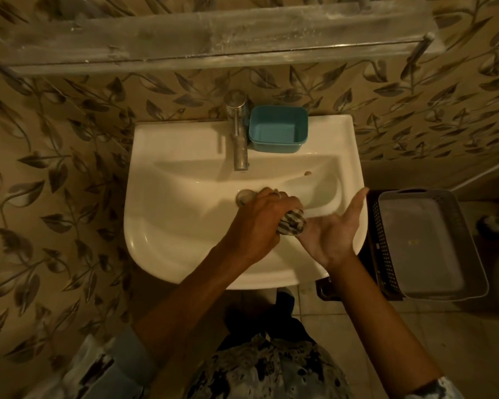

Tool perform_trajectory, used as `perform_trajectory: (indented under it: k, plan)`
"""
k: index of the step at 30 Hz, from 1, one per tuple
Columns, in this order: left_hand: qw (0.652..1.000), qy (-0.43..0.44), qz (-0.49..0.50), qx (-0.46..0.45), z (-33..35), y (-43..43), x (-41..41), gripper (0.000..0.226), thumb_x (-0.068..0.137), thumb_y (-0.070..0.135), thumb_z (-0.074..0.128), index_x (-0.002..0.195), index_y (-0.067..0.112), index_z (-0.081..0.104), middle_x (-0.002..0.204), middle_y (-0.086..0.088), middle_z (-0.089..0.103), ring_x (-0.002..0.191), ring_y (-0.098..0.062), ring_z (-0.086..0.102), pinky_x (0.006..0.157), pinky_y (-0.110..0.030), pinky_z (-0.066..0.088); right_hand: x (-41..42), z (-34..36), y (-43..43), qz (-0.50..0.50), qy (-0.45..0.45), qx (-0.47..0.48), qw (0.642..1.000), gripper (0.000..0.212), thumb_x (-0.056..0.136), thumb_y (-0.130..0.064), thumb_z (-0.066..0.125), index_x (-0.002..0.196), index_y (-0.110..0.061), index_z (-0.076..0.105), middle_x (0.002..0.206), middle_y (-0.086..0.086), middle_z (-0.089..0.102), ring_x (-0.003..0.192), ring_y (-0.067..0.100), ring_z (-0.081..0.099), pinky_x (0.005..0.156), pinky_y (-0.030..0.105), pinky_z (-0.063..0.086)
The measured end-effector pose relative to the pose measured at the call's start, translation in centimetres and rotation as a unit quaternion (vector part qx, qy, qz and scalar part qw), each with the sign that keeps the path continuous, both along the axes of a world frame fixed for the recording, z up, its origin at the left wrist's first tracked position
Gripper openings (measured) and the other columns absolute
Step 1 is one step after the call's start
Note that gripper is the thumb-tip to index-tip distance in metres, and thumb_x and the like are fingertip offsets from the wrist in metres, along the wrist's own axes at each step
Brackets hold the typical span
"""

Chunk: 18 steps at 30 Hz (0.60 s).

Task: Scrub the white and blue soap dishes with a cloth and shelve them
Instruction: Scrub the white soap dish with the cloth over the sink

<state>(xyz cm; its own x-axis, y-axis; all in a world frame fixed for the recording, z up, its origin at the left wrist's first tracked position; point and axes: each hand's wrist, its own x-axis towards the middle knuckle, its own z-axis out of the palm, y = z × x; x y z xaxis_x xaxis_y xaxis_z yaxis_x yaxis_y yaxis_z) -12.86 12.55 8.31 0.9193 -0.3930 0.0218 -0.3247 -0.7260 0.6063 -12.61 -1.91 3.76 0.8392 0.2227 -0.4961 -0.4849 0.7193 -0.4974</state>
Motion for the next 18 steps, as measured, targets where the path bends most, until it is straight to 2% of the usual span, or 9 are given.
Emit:
perform_trajectory:
  k: [2, 5, 8, 11, 13, 15, 16, 18]
  plan:
    - [0.995, -0.057, -0.045, 0.061, 0.1, 0.6, 0.3, 0.055, 0.060, -0.011, 0.070, 0.109, 0.013, 0.067, 0.109, -0.009, 0.068, 0.107, -0.027, 0.056, 0.089, -0.035, 0.047, 0.7, 0.6, -0.4, 0.019, 0.012, 0.071, 0.997, 0.103, 0.071, -0.087, 0.038, 0.145, -0.016, 0.039, 0.140, 0.019, 0.050, 0.129, 0.035, 0.048, 0.109, 0.053, 0.035]
    - [0.990, -0.078, -0.074, 0.087, -0.2, 0.9, 0.1, 0.053, 0.060, -0.011, 0.070, 0.108, 0.010, 0.068, 0.110, -0.011, 0.069, 0.108, -0.030, 0.059, 0.091, -0.029, 0.042, 1.2, 1.0, -0.3, 0.025, 0.031, 0.062, 0.997, 0.093, 0.078, -0.076, 0.044, 0.147, -0.014, 0.035, 0.129, 0.018, 0.056, 0.119, 0.032, 0.054, 0.108, 0.049, 0.037]
    - [0.997, 0.001, -0.046, 0.056, -0.5, 0.6, -0.5, 0.056, 0.065, -0.010, 0.067, 0.116, 0.013, 0.063, 0.115, -0.010, 0.065, 0.111, -0.027, 0.055, 0.091, -0.034, 0.047, 1.3, 0.6, 0.0, 0.003, 0.037, 0.043, 0.998, 0.077, 0.078, -0.062, 0.052, 0.138, -0.014, 0.048, 0.117, 0.016, 0.061, 0.106, 0.029, 0.060, 0.101, 0.044, 0.042]
    - [0.997, 0.078, 0.010, 0.004, -0.8, -0.3, -1.0, 0.055, 0.071, -0.005, 0.067, 0.121, 0.017, 0.056, 0.120, -0.007, 0.062, 0.111, -0.023, 0.057, 0.092, -0.034, 0.052, 0.9, 0.4, 0.8, -0.028, 0.021, 0.010, 0.999, 0.066, 0.080, -0.055, 0.049, 0.130, -0.013, 0.054, 0.113, 0.016, 0.063, 0.101, 0.029, 0.060, 0.093, 0.045, 0.047]
    - [0.991, 0.126, 0.024, -0.037, -0.8, -1.3, -1.7, 0.052, 0.078, 0.000, 0.064, 0.125, 0.021, 0.053, 0.123, -0.004, 0.061, 0.113, -0.018, 0.058, 0.093, -0.032, 0.052, 0.7, -0.3, 1.3, -0.049, 0.002, -0.058, 0.997, 0.057, 0.084, -0.048, 0.045, 0.126, -0.011, 0.056, 0.121, 0.019, 0.058, 0.111, 0.034, 0.055, 0.102, 0.051, 0.042]
    - [0.984, 0.159, 0.035, -0.080, -0.7, -2.5, -2.6, 0.047, 0.082, 0.004, 0.059, 0.123, 0.024, 0.051, 0.119, -0.001, 0.063, 0.108, -0.015, 0.060, 0.089, -0.030, 0.054, 0.6, -0.7, 1.6, -0.063, -0.044, -0.115, 0.990, 0.050, 0.088, -0.041, 0.043, 0.124, -0.010, 0.056, 0.135, 0.022, 0.049, 0.127, 0.040, 0.044, 0.112, 0.058, 0.028]
    - [0.978, 0.174, 0.052, -0.103, -0.6, -2.9, -2.9, 0.043, 0.084, 0.007, 0.058, 0.122, 0.026, 0.052, 0.117, 0.000, 0.064, 0.106, -0.015, 0.061, 0.086, -0.030, 0.055, 0.5, -0.8, 1.7, -0.065, -0.067, -0.127, 0.987, 0.049, 0.089, -0.038, 0.040, 0.125, -0.009, 0.054, 0.135, 0.022, 0.049, 0.128, 0.040, 0.042, 0.111, 0.059, 0.027]
    - [0.953, 0.233, 0.099, -0.168, -0.5, -3.1, -2.8, 0.032, 0.090, 0.019, 0.055, 0.121, 0.029, 0.054, 0.115, 0.004, 0.066, 0.106, -0.011, 0.062, 0.086, -0.027, 0.053, 0.2, -0.8, 1.8, -0.056, -0.122, -0.157, 0.978, 0.048, 0.090, -0.033, 0.035, 0.126, -0.003, 0.047, 0.123, 0.019, 0.049, 0.116, 0.035, 0.045, 0.102, 0.051, 0.034]
